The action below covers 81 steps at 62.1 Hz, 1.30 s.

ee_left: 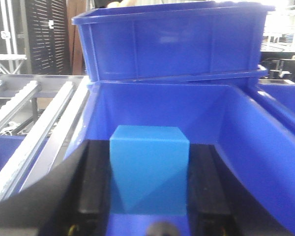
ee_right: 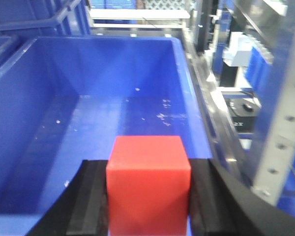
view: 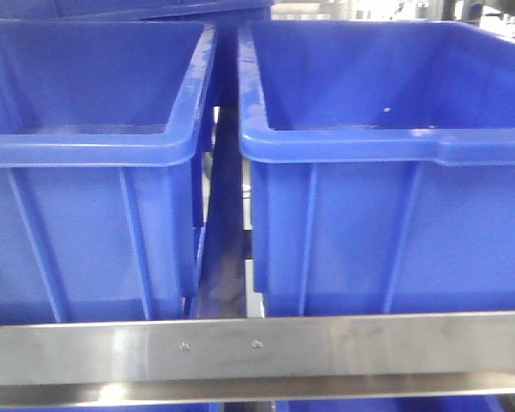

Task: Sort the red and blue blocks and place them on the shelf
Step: 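Turn the base toward the shelf of blue bins and approach it, then extend both grippers over two adjacent blue bins, holding the cubes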

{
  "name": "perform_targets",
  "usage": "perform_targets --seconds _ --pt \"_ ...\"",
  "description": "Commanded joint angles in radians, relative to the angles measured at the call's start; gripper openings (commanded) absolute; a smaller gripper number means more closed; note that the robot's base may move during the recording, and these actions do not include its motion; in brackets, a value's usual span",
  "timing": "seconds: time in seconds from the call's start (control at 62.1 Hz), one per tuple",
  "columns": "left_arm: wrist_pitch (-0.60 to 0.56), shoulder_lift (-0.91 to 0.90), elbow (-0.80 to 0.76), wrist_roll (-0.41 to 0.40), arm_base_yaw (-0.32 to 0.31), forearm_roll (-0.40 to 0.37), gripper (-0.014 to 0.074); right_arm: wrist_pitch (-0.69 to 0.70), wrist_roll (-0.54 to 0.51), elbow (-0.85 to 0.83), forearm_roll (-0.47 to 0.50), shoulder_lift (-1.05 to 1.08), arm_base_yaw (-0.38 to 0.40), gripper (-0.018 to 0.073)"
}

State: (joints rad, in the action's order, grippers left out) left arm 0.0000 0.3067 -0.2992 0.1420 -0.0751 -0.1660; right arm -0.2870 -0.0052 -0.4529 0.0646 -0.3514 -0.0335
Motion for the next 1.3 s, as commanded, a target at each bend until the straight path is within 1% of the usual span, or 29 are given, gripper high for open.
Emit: perform_targets --seconds 0.0,1.289 --pt "-0.083 0.008 -0.030 0.002 0.001 -0.007 0.0125 0.089 -0.011 -0.028 0.003 -0.005 0.004 0.0085" --pt "-0.083 0.008 -0.030 0.002 0.001 -0.007 0.0125 0.089 -0.011 -0.028 0.003 -0.005 0.004 0.0085"
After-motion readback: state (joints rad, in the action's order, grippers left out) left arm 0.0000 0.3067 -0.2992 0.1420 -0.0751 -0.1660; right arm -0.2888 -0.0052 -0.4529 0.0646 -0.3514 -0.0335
